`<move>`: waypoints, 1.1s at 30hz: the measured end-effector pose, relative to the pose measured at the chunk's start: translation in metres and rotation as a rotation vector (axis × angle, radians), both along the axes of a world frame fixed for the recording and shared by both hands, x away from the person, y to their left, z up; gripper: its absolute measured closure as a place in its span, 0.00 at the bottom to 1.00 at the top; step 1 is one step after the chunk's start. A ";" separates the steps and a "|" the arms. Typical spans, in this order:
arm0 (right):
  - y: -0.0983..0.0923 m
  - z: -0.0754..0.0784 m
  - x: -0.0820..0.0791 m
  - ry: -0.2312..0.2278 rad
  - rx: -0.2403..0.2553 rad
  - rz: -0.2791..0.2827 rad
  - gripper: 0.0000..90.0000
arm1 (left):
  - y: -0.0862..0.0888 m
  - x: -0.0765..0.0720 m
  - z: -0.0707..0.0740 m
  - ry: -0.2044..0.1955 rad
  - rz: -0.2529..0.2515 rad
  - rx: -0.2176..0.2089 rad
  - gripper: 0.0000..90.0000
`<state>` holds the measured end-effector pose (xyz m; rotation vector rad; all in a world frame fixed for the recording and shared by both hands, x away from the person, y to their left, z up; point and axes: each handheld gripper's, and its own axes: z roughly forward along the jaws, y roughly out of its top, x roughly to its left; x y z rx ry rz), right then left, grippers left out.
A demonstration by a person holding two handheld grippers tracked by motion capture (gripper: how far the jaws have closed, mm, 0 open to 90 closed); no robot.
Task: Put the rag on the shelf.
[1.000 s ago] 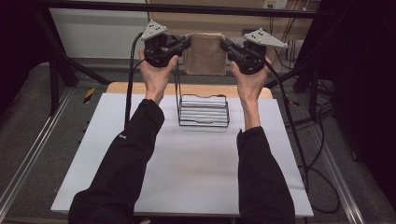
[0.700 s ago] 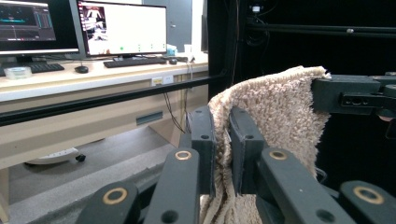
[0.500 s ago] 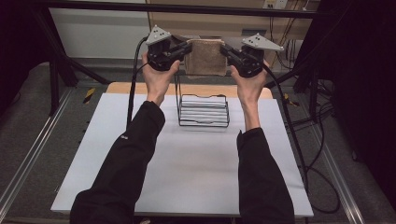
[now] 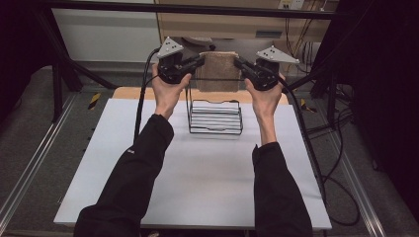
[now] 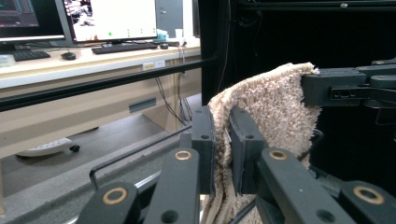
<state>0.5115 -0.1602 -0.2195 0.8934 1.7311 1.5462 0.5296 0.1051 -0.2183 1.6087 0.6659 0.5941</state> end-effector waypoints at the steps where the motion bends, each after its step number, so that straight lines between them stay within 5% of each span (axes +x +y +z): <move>1: 0.000 -0.001 0.000 -0.002 -0.003 0.001 0.97 | 0.000 -0.001 -0.001 0.001 -0.001 -0.005 0.90; 33: -0.006 -0.016 -0.020 0.017 -0.044 0.043 0.96 | 0.004 -0.020 -0.014 0.025 -0.061 0.057 0.89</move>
